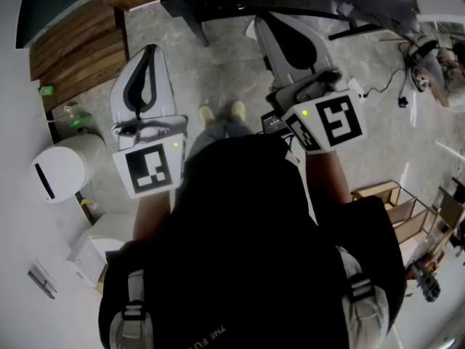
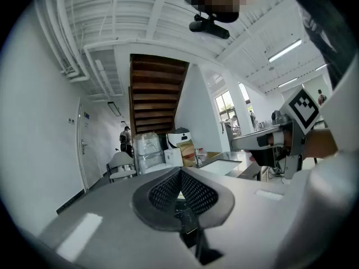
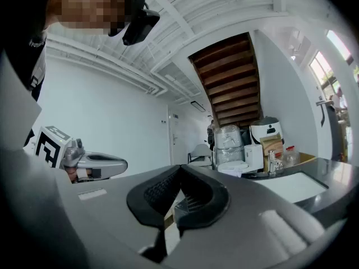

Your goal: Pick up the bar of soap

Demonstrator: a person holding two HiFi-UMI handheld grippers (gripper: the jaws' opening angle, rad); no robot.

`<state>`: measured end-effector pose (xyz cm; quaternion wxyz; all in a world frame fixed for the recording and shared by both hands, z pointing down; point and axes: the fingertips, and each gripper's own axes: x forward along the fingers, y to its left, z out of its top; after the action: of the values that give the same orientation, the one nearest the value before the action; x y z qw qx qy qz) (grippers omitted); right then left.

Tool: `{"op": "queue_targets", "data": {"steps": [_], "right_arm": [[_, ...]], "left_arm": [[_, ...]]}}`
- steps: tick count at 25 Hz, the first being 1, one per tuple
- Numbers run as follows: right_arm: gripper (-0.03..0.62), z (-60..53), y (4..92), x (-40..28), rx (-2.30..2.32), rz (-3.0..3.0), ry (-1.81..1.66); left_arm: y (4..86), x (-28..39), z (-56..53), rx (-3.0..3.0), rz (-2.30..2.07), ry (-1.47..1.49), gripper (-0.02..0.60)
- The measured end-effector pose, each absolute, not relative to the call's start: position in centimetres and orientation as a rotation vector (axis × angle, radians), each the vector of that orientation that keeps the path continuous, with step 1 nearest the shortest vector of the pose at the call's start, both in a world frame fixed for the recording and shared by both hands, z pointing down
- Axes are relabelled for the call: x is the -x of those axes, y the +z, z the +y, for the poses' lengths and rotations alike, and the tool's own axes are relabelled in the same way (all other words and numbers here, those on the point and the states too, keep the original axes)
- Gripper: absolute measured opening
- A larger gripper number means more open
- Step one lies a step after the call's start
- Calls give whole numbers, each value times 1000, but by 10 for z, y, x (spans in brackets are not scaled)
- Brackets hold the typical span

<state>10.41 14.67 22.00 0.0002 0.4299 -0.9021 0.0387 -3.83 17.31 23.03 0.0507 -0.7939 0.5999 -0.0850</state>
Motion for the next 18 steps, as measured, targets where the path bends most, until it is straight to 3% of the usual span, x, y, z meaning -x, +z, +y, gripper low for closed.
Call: {"op": "queue_targets", "data": {"steps": [18], "right_arm": [[12,177,205,-72,-1453,-2825,144]], "left_arm": [[218,80,190,2447,1765,-184,0]]}}
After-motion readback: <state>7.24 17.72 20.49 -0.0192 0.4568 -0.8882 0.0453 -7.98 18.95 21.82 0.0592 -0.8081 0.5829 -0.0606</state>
